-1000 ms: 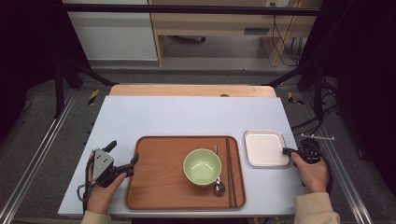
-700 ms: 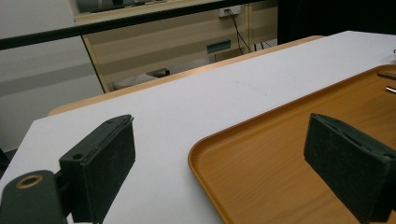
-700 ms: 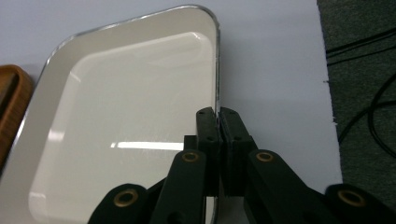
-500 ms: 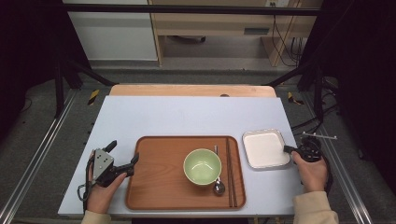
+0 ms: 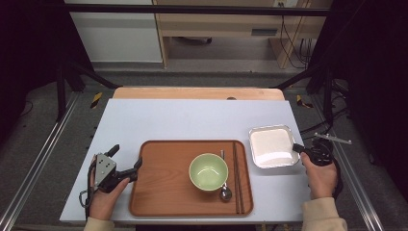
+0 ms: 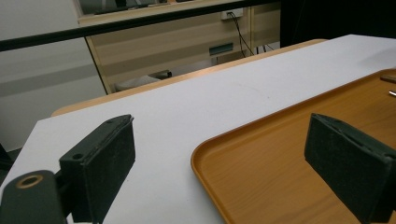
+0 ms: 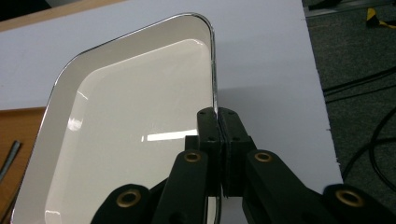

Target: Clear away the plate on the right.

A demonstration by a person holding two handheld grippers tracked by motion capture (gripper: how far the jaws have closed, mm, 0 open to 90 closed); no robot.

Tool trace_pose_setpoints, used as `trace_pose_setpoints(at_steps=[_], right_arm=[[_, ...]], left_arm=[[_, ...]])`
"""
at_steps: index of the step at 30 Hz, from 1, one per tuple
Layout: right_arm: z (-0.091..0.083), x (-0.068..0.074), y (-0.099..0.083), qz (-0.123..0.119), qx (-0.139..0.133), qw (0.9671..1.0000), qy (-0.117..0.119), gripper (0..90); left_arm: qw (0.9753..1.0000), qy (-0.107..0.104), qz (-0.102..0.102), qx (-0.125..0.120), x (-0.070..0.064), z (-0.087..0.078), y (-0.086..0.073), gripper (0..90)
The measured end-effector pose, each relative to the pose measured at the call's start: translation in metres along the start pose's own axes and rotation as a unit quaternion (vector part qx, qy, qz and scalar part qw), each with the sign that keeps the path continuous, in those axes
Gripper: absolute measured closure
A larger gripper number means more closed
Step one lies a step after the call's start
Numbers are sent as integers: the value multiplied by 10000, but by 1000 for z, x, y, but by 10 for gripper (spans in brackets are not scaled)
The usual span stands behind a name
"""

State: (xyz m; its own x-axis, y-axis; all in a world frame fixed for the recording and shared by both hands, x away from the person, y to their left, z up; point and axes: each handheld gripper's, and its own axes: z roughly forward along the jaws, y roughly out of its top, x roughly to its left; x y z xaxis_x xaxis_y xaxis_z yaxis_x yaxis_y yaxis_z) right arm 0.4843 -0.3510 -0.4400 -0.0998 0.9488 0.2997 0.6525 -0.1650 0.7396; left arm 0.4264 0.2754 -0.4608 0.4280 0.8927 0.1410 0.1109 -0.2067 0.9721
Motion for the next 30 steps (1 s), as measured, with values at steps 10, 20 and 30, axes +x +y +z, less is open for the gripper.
trace_pose_setpoints(at_steps=[10, 20, 30], right_arm=[[-11, 9, 7, 51, -282, 9994, 170, 892], [-27, 48, 32, -68, -730, 9949, 688, 892], [-16, 131, 54, -603, -855, 9879, 1147, 892]], left_arm=[[10000, 24, -30, -28, 0, -1, 1, 78], [9992, 8, -25, -401, -7, -10, 33, 75], [9973, -319, 23, -659, -34, 1, 75, 120]])
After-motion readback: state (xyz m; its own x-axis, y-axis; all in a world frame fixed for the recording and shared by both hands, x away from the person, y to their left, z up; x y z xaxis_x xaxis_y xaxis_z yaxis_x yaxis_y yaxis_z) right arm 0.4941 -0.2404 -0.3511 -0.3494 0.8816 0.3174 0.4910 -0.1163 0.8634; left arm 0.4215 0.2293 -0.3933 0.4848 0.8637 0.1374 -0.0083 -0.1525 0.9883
